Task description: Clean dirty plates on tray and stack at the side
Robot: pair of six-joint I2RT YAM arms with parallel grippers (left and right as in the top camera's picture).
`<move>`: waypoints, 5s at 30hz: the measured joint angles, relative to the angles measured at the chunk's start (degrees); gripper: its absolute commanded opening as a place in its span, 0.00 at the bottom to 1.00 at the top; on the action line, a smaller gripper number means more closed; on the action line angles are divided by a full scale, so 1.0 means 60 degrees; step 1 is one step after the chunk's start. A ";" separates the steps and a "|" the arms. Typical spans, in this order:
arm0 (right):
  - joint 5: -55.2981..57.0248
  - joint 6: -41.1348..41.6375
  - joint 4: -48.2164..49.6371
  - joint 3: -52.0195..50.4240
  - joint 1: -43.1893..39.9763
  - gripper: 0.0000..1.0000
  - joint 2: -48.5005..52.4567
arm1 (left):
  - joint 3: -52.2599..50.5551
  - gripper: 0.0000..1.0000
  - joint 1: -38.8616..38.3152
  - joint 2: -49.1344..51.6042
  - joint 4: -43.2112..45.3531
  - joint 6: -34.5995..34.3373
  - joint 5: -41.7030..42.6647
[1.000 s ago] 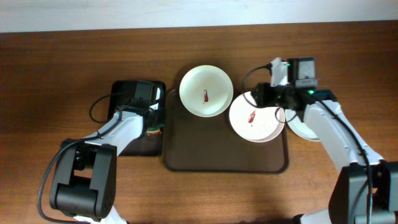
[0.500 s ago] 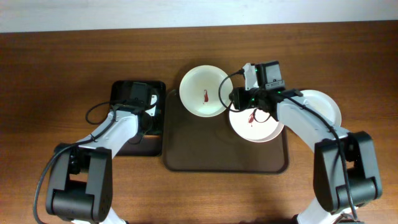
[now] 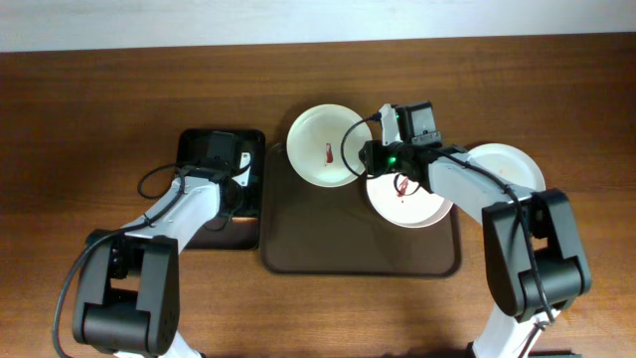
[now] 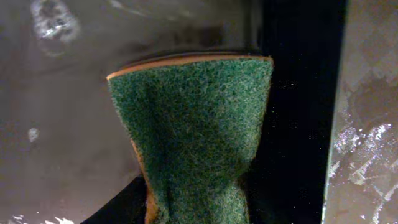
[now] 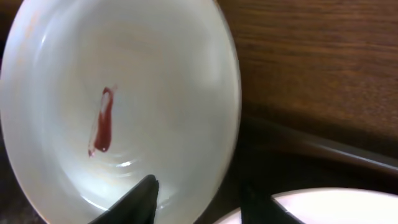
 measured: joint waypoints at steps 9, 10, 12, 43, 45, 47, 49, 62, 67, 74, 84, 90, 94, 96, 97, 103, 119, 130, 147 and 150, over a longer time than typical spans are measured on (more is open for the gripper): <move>-0.0051 0.0226 -0.0874 0.0004 0.0488 0.04 0.0000 | 0.0007 0.50 0.0000 0.0000 -0.0018 0.0000 -0.0029; -0.0095 0.0262 -0.1140 0.0007 0.0488 0.04 0.0000 | 0.0007 0.50 0.0000 0.0000 -0.0022 0.0000 -0.0033; -0.0288 0.0291 -0.1566 0.0022 0.0488 0.12 0.0000 | 0.0007 0.50 0.0000 0.0000 -0.0022 0.0000 -0.0029; 0.0062 0.0543 -0.0688 0.0885 0.0495 0.10 0.0743 | 0.0011 0.52 0.0000 0.0000 -0.0022 0.0000 -0.0069; -0.0087 0.0627 -0.0667 0.0885 0.0495 0.05 0.0747 | 0.0011 0.52 0.0000 0.0000 -0.0022 0.0000 -0.0073; -0.0226 0.0641 -0.0707 0.0885 0.0495 0.04 0.0747 | 0.0011 0.52 0.0000 0.0000 -0.0022 0.0000 -0.0073; -0.0444 0.0648 -0.1002 0.0892 0.0495 0.04 0.0747 | 0.0011 0.53 0.0000 0.0000 -0.0022 0.0000 -0.0076; -0.0801 0.0648 -0.4714 0.0907 0.0495 0.04 0.0193 | 0.0007 0.62 0.0011 0.0000 0.0342 -0.0004 -0.0171; -0.0798 0.0641 -0.4809 0.0907 0.0495 0.04 0.0193 | 0.0000 0.49 0.0007 0.0004 0.0943 -0.0015 -0.0124; -0.0798 0.0645 -0.4812 0.0907 0.0495 0.04 0.0193 | 0.0000 0.00 0.0007 0.0091 0.1169 0.0015 -0.0069; -0.0798 0.0645 -0.4812 0.0907 0.0495 0.04 0.0193 | -0.0044 0.00 0.0000 -0.0233 0.1140 -0.0004 -0.0182; -0.0798 0.0637 -0.4812 0.0907 0.0495 0.04 0.0193 | -0.0058 0.00 0.0000 -0.2200 0.1151 -0.0004 -0.0368; -0.0798 0.0648 -0.4812 0.0907 0.0495 0.04 0.0193 | -0.0055 0.00 0.0000 -0.2925 0.1268 -0.0004 -0.0863; -0.0798 0.0641 -0.4812 0.0907 0.0495 0.04 0.0193 | -0.0055 0.00 0.0000 -0.3111 0.1395 -0.0004 -0.1064; -0.0798 0.0641 -0.4809 0.0907 0.0495 0.04 0.0193 | -0.0055 0.00 0.0000 -0.3206 0.1497 -0.0004 -0.1158; -0.0798 0.0641 -0.4805 0.0907 0.0495 0.04 0.0193 | -0.0055 0.00 0.0000 -0.3592 0.2142 0.0142 -0.1366; -0.0794 0.0641 -0.4772 0.0907 0.0495 0.04 0.0193 | -0.0058 0.00 0.0000 -0.5060 0.3738 0.0714 -0.1432; -0.0794 0.0645 -0.4772 0.0907 0.0495 0.04 0.0193 | -0.0058 0.00 0.0000 -0.5752 0.4098 0.0714 -0.1432; -0.0794 0.0637 -0.4768 0.0907 0.0495 0.04 0.0193 | -0.0058 0.00 0.0000 -0.5825 0.4127 0.0714 -0.1432; -0.0794 0.0641 -0.4768 0.0907 0.0495 0.04 0.0193 | -0.0058 0.00 0.0000 -0.5825 0.4127 0.0714 -0.1432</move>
